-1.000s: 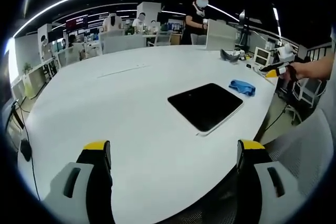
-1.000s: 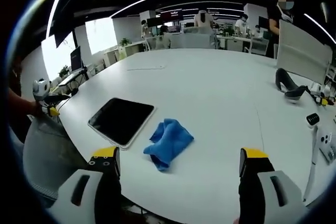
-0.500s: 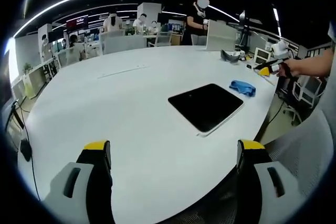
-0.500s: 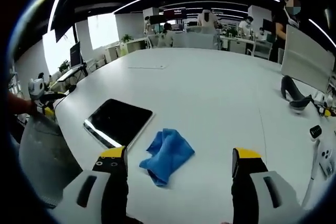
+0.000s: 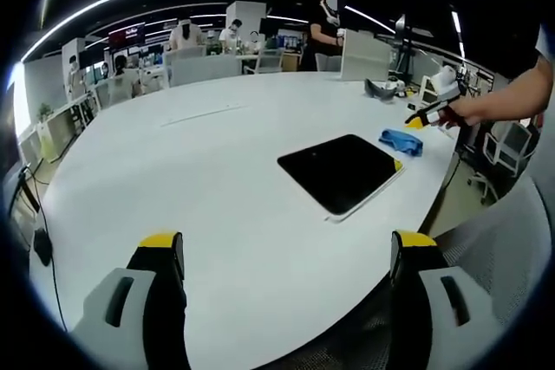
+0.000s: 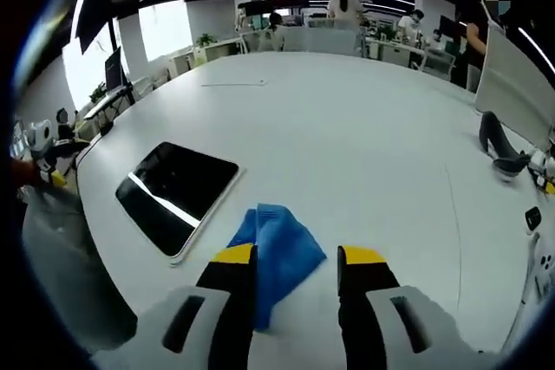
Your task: Wipe the mirror surface with the cleaning cloth until all visible marks leave the cleaned area.
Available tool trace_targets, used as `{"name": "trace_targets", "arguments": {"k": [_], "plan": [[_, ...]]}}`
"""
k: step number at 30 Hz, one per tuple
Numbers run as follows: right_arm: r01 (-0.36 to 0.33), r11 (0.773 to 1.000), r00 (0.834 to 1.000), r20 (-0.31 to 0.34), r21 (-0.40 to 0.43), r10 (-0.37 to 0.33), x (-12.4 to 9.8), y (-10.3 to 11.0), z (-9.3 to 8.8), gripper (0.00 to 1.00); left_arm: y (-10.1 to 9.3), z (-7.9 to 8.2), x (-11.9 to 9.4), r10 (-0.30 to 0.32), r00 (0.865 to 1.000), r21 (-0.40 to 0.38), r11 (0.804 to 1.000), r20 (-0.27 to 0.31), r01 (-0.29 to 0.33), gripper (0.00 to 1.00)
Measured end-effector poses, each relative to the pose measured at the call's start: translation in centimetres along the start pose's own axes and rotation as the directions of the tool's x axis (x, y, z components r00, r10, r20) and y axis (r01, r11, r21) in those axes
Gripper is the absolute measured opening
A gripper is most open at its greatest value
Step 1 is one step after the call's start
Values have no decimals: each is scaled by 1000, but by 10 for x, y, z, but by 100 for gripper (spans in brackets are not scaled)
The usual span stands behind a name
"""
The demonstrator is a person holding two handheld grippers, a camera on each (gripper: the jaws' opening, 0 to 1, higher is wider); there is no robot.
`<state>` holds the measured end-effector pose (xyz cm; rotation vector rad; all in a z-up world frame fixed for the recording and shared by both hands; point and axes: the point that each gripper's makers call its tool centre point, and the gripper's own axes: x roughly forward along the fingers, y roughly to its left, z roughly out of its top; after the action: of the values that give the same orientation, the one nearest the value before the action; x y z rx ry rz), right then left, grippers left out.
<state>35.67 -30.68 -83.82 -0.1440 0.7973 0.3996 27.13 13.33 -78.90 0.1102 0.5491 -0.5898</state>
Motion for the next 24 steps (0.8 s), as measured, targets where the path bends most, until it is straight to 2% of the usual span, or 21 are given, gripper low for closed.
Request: {"name": "trace_targets", "arguments": {"k": [7, 13, 17, 20, 24], "plan": [[12, 1000, 999, -39, -11, -12, 14, 1, -3, 23, 0, -1, 1, -4, 1000, -1, 1000, -2, 4, 98], [-19, 1000, 998, -57, -16, 18, 20, 16, -1, 13, -1, -1, 1, -5, 1000, 0, 1000, -8, 5, 97], [-43, 999, 995, -84, 13, 44, 25, 29, -7, 16, -1, -2, 1, -6, 1000, 1, 1000, -11, 6, 97], [-8, 1000, 990, -140, -29, 3, 27, 28, -19, 15, -2, -3, 1, -9, 1000, 4, 1000, -16, 9, 97], [8, 1000, 992, -122, -14, -10, 32, 29, -21, 15, -2, -3, 1, -11, 1000, 3, 1000, -17, 11, 97]]}}
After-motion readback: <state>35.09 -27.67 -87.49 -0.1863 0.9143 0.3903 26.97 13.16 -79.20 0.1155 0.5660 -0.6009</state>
